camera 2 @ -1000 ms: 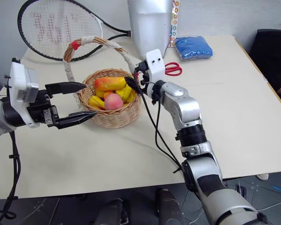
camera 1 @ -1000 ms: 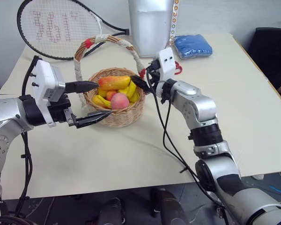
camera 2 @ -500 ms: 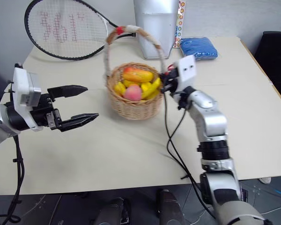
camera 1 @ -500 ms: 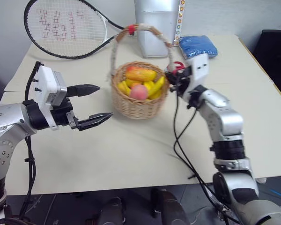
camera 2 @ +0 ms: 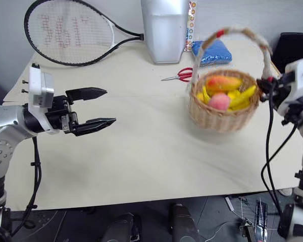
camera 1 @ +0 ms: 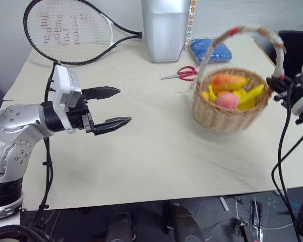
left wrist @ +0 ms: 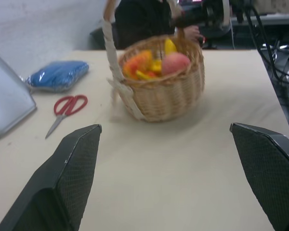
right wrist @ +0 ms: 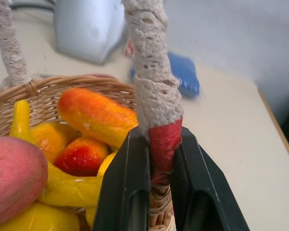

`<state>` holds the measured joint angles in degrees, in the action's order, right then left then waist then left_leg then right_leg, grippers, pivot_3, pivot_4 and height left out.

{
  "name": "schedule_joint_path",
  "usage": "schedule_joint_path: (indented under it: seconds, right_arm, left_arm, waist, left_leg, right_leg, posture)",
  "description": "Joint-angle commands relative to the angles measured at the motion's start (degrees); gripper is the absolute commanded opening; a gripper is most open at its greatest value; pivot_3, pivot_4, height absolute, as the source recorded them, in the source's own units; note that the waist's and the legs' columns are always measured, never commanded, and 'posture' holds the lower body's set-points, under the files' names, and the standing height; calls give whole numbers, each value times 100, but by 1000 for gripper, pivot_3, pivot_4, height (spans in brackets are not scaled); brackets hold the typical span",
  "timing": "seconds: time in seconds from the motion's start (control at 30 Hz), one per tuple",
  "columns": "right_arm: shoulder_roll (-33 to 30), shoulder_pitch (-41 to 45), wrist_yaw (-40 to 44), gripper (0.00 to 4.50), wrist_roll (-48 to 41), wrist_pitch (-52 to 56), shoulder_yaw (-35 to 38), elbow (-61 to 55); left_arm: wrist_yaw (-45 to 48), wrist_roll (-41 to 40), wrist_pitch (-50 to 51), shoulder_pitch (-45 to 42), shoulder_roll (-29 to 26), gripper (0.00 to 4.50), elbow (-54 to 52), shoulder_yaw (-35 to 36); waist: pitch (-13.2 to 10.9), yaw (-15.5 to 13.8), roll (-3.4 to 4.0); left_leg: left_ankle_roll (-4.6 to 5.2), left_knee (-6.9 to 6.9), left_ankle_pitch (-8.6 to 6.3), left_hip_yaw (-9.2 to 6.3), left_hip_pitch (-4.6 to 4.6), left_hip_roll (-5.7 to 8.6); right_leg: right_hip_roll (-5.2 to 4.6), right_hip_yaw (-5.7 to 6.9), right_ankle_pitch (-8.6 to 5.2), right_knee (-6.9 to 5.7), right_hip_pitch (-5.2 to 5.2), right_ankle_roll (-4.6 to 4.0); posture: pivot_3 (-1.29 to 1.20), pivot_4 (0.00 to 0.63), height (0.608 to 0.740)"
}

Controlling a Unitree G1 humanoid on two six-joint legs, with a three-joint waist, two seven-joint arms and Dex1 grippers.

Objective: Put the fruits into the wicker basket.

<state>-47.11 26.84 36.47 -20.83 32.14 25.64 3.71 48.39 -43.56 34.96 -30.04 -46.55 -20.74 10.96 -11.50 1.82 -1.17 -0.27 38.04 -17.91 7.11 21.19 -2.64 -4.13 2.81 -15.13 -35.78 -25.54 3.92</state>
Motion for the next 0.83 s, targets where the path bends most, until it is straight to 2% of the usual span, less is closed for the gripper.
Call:
schedule_joint_path:
  seconds: [0.03, 0.17, 0.3, 0.33, 0.5, 0.6, 0.73, 0.83]
  right_arm:
    - [7, -268, 43, 1556, -155, -181, 295, -99]
    - [-69, -678, 164, 2958, -420, -35, 598, -216]
    - [-343, -1451, 603, 4325, -846, 283, 1331, -690]
    - [-453, -1687, 771, 4480, -953, 402, 1563, -808]
    - [-1212, -3209, 2338, 4480, -1591, 1219, 2966, -1112]
    - [-1452, -3791, 3071, 4480, -1801, 1419, 3656, -996]
    - [-1487, -3962, 3277, 4480, -1876, 1421, 3867, -963]
    - [-1390, -3855, 3153, 4480, -1920, 1400, 3710, -1060]
  left_arm:
    - [73, 81, -248, -184, 149, 4500, 112, 5]
    - [202, -109, -138, -366, 255, 4500, 250, 39]
    - [611, -319, 63, -533, 168, 4500, 427, 31]
    - [757, -305, 41, -536, 115, 4500, 444, 9]
    - [1408, -279, 86, -589, -193, 4500, 597, -85]
    - [1655, -218, 60, -621, -268, 4500, 666, -151]
    - [1807, -135, 39, -673, -248, 4500, 718, -253]
    - [2004, -95, 34, -630, -310, 4500, 655, -351]
  waist:
    - [0, 1, 0]
    - [0, -22, 0]
    - [0, -79, 1]
    - [0, -95, 1]
    - [1, -171, 1]
    - [1, -169, -1]
    - [3, -124, -4]
    - [3, -115, -4]
  left_leg:
    - [-2, 1, 1, 1, -2, -1]
    - [-5, 1, 3, -1, -2, -5]
    - [-4, 4, 3, -9, 4, -5]
    - [-4, 4, 2, -9, 4, -5]
    - [1, 8, 0, -7, 1, 4]
    - [4, 8, -2, -13, -3, 2]
    - [29, 8, -18, -9, -9, -3]
    - [27, 7, -17, -10, -8, -4]
  right_leg:
    - [2, -1, 0, -3, 1, 0]
    - [7, -3, 0, -6, 0, 0]
    - [8, -2, 0, -2, 1, 0]
    - [8, -1, 0, -1, 1, 0]
    - [24, -2, 2, 9, 9, 4]
    - [34, -5, 3, 18, 19, 6]
    - [43, -14, 3, 20, 21, 5]
    - [43, -15, 3, 18, 20, 5]
  posture:
    - [0, 150, 740]
    - [0, 150, 740]
    - [0, 150, 740]
    - [0, 150, 740]
    - [0, 150, 740]
    - [0, 150, 740]
    - [0, 150, 740]
    - [0, 150, 740]
